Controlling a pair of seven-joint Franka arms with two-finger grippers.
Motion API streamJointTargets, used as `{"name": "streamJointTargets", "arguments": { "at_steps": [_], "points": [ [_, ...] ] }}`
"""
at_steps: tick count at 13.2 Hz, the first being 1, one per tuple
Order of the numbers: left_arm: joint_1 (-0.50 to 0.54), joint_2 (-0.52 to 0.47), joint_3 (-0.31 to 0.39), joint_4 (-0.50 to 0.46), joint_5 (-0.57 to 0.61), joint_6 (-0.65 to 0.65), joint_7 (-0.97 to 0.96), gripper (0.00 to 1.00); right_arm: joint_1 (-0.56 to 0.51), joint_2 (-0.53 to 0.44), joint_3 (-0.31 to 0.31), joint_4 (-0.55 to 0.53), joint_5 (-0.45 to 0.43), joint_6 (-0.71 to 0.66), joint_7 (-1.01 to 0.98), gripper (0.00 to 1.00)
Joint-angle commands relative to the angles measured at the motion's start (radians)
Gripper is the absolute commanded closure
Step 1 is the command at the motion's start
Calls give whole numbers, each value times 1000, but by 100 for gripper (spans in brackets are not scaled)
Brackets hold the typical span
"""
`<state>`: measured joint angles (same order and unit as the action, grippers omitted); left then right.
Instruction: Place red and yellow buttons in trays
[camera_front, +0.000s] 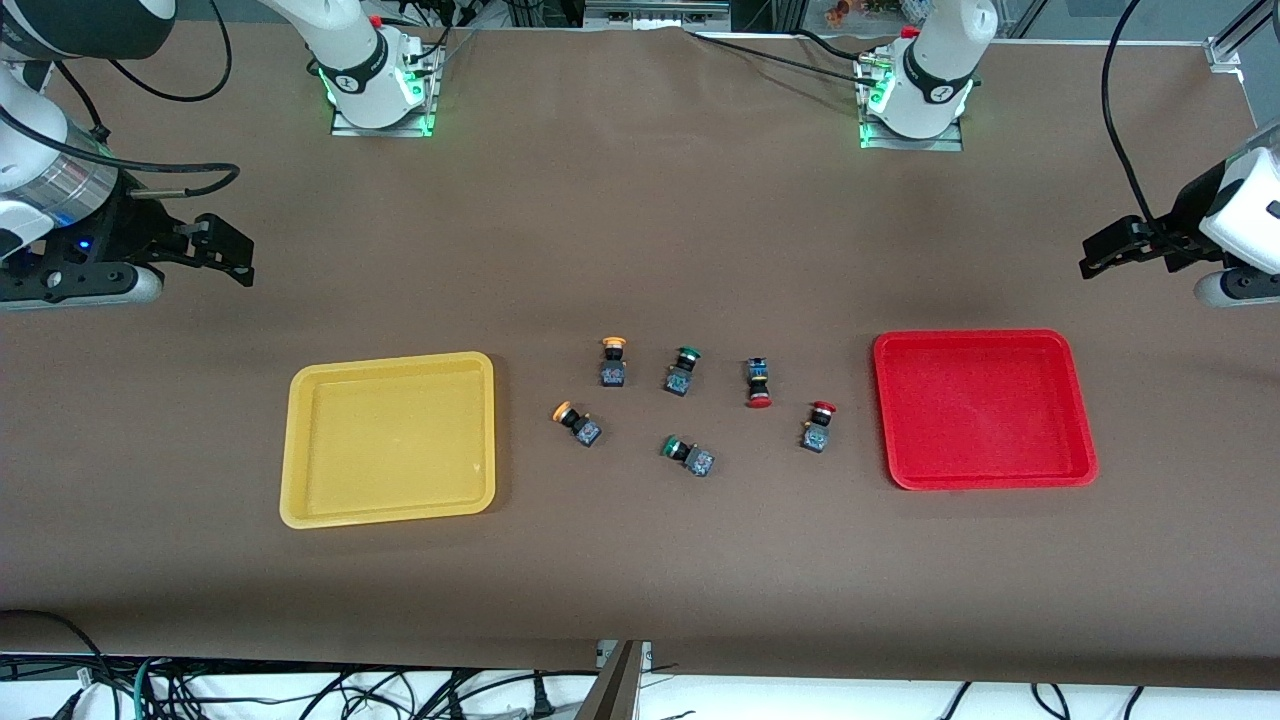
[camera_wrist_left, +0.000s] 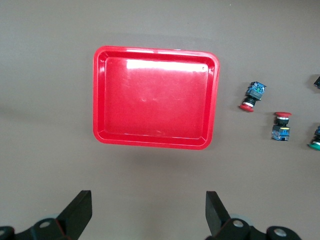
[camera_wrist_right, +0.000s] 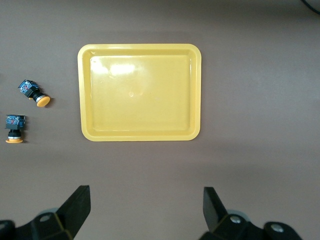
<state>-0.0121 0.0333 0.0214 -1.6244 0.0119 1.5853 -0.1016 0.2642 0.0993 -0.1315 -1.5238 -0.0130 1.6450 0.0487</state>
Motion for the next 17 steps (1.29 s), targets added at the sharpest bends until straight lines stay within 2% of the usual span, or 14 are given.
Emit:
{"name": "streamJointTargets", "arguments": {
  "at_steps": [1,6,8,14,17],
  "points": [
    [-2,16,2,35,8,-27,22,0,-6,0,6,7,-7,4,2,0],
    [-2,16,3,35,8,-27,22,0,-6,-6,6,8,-12,1,-10,0],
    [-2,16,3,35,8,-27,22,0,-6,-12,-17,23,-10,-1,-9,0],
    [-2,16,2,35,8,-27,20,0,1,-9,-13,31,-18,-25,-12,0],
    [-14,28,-5,35,-50,-33,19,0,13,-4,3,24,-18,-27,-43,0]
  ]
}}
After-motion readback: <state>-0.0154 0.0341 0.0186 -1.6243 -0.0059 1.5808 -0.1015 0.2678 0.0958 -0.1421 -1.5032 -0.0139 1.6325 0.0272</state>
